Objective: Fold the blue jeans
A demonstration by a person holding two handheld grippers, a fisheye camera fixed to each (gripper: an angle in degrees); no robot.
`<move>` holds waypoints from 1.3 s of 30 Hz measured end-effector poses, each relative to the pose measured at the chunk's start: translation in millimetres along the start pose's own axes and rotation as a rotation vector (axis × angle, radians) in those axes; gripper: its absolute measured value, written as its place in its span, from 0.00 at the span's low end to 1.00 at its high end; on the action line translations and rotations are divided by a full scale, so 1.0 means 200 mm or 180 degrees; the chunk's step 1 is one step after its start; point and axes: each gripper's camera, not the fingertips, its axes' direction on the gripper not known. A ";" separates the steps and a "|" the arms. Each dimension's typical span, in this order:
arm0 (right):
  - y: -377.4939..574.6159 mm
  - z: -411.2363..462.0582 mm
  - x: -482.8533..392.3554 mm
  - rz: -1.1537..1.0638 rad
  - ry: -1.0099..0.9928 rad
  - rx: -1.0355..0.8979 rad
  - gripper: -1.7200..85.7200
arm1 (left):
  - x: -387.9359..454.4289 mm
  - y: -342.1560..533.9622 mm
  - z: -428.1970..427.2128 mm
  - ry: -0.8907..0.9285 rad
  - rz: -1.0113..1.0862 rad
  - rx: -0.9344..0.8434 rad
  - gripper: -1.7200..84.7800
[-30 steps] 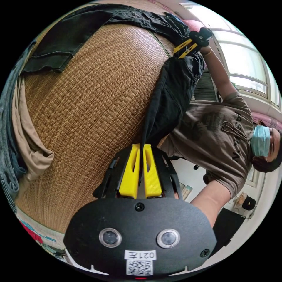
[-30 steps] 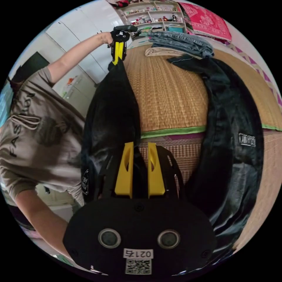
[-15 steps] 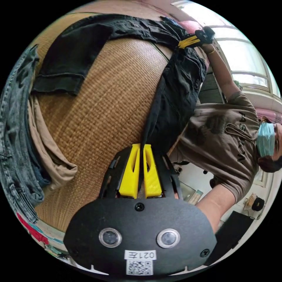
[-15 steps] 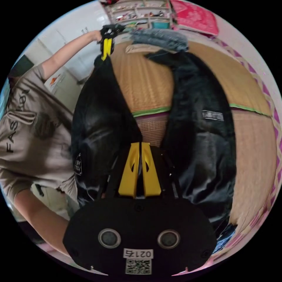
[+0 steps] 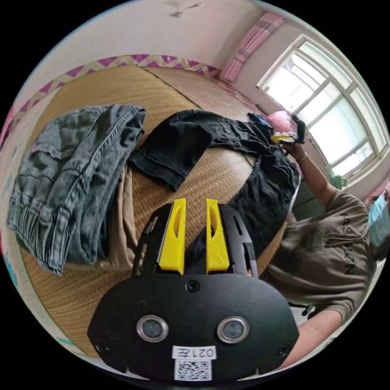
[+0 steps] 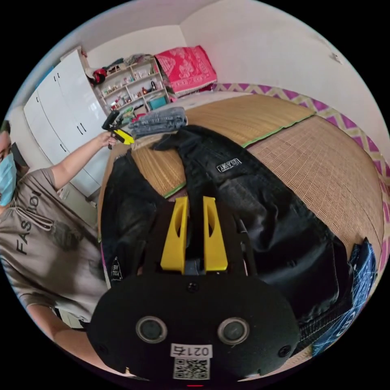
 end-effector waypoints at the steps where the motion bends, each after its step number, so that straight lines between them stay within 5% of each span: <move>1: 0.04 -0.05 -0.02 -0.0001 -0.0044 0.0085 0.09 | 0.06 -0.03 0.08 -0.0164 -0.0005 -0.0060 0.12; 8: 0.35 -0.19 -0.32 -0.0257 -0.0121 0.0159 0.07 | 0.33 -0.10 0.47 -0.1115 0.0128 -0.0474 0.15; 17: 0.80 -0.49 -0.58 -0.0064 -0.0368 0.0532 0.03 | 0.19 0.28 0.25 -0.1422 -0.0189 -0.0310 0.02; 28: 0.97 -0.76 -0.78 0.0332 -0.0396 0.1075 0.01 | 0.11 0.65 0.11 -0.2301 -0.0504 -0.0052 0.01; 31: 0.92 -0.74 -0.85 0.0343 -0.0478 0.1109 0.01 | 0.16 0.72 0.07 -0.2343 -0.0692 0.0096 0.01; 34: 0.83 -0.69 -0.92 0.0291 -0.0427 0.1044 0.01 | 0.43 0.74 0.02 -0.1889 -0.0082 0.0779 0.01; 39: 0.65 -0.56 -1.05 0.0123 -0.0181 0.0668 0.01 | 0.78 0.61 0.10 -0.1367 0.0457 0.0732 0.05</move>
